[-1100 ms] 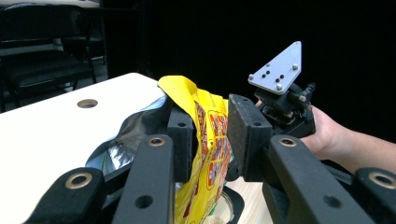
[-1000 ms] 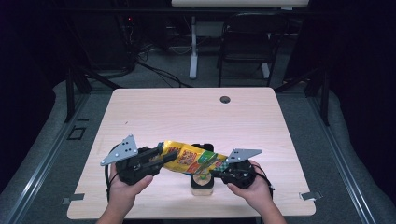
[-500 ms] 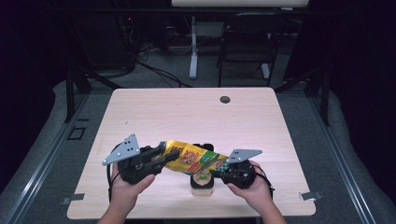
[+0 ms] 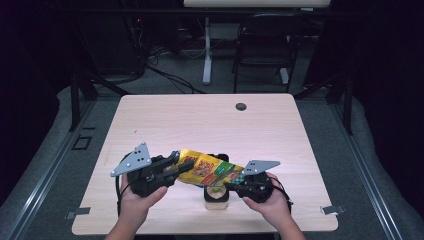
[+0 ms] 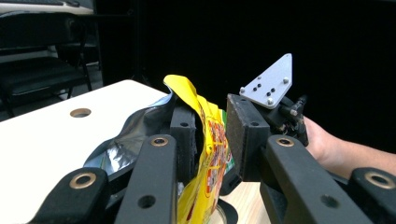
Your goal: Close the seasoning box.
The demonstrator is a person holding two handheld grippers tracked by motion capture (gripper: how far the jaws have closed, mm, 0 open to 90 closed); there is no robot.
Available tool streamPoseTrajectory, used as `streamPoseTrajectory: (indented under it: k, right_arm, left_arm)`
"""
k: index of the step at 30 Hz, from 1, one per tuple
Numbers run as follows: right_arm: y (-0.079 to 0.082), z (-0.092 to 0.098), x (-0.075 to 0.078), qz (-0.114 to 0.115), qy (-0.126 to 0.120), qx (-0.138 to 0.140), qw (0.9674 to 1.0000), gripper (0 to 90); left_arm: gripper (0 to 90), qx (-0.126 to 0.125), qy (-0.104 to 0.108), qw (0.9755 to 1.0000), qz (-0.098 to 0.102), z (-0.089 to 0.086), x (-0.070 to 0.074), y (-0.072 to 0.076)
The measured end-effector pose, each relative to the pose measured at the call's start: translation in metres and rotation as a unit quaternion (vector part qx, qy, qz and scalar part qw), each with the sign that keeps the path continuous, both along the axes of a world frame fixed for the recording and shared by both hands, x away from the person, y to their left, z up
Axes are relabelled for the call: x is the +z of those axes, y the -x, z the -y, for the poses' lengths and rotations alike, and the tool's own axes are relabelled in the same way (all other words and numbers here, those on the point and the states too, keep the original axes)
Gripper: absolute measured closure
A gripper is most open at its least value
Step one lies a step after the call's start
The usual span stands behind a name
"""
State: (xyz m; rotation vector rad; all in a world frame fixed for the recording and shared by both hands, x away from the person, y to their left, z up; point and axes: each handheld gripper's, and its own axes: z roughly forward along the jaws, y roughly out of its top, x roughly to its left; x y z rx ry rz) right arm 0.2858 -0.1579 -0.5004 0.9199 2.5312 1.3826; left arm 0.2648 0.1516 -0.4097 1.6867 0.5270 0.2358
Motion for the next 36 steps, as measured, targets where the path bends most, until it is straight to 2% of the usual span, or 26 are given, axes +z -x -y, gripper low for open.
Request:
streamPoseTrajectory:
  k: [4,11,16,30,36]
  right_arm:
    - [0.0001,-0.0012,-0.0003,0.003,0.009,0.000,1.0000,85.0]
    - [-0.0003,-0.0026,-0.0038,0.001,0.009,-0.004,1.0000,85.1]
    - [-0.0008,-0.0048,-0.0065,0.000,0.020,-0.001,0.9998,85.1]
    - [-0.0002,-0.0027,-0.0045,0.006,0.020,-0.006,0.9998,85.1]
    - [0.0008,-0.0016,-0.0023,0.004,0.019,0.005,0.9998,85.4]
  left_arm:
    - [73.4,-0.004,-0.007,1.0000,0.001,0.0006,0.0012,0.0002]
    - [73.3,-0.003,-0.011,0.9999,-0.001,0.0026,0.0005,-0.0001]
    - [73.1,-0.004,-0.008,1.0000,-0.004,0.0025,-0.0024,-0.0015]
    - [73.2,-0.006,-0.005,1.0000,-0.001,0.0039,-0.0004,-0.0012]
    - [73.1,-0.004,-0.003,1.0000,-0.001,0.0032,0.0000,-0.0019]
